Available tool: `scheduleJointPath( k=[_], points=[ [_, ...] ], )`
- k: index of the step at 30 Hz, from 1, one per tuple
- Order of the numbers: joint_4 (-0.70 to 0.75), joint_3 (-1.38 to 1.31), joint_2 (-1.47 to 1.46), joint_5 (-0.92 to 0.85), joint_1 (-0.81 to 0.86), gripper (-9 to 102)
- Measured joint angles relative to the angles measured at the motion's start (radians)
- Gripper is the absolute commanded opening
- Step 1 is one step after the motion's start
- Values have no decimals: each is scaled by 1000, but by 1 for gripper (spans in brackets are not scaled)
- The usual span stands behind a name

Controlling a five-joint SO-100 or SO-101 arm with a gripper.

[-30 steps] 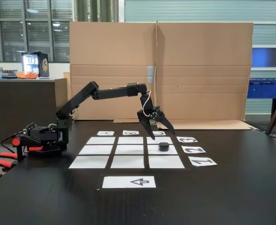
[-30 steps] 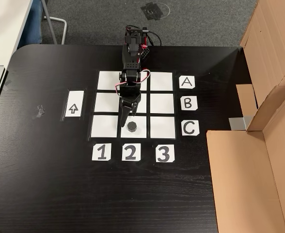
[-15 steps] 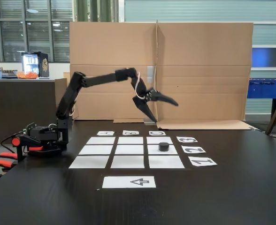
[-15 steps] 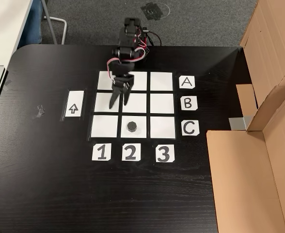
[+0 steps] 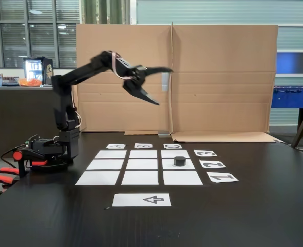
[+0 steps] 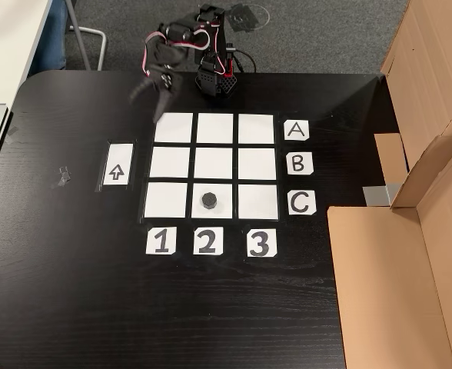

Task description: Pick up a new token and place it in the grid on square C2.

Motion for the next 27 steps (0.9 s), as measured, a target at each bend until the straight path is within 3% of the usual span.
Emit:
scheduleJointPath(
  k=[8,22,27],
  points=[
    [-11,132,245,-61,230,39],
    [2,469,611,-83,627,0],
    [2,621,724,-89,755,-1]
  ],
)
